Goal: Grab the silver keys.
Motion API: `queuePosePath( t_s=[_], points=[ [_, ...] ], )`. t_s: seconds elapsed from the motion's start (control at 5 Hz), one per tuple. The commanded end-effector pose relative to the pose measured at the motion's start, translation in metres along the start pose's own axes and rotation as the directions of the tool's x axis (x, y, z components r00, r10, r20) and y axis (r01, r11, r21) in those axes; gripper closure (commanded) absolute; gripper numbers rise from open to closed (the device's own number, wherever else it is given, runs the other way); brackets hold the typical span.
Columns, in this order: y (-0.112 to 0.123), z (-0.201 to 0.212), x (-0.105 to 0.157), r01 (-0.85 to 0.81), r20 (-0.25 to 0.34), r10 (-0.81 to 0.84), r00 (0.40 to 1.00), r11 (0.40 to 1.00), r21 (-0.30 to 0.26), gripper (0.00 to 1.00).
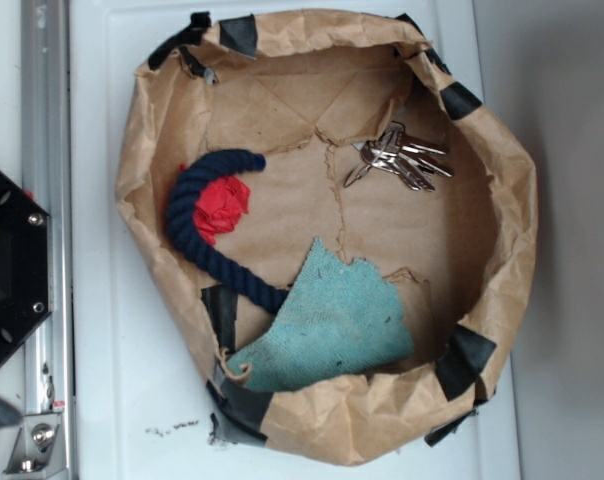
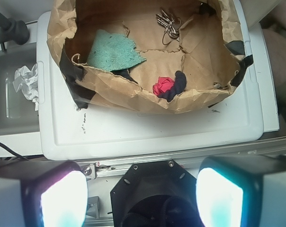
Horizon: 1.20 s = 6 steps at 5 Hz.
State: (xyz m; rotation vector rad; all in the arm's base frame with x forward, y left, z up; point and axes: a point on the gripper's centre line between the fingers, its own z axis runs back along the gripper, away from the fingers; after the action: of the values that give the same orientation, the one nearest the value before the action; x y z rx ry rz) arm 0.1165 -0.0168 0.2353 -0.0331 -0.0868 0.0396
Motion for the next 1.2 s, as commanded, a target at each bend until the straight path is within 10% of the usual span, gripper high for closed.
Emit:
queuePosePath(
  t_s=[0.0, 0.4, 1.0],
  points=[
    [0.000, 0.000, 0.000, 0.000, 0.000, 0.000, 1.000, 1.000, 0.000, 0.00],
    [0.004, -0.012, 0.096, -0.043, 0.085, 0.043, 0.995, 0.999, 0.003, 0.00],
    [0.019, -0.055, 0.125, 0.045, 0.144, -0.032, 0.989, 0.996, -0.082, 0.00]
  ],
)
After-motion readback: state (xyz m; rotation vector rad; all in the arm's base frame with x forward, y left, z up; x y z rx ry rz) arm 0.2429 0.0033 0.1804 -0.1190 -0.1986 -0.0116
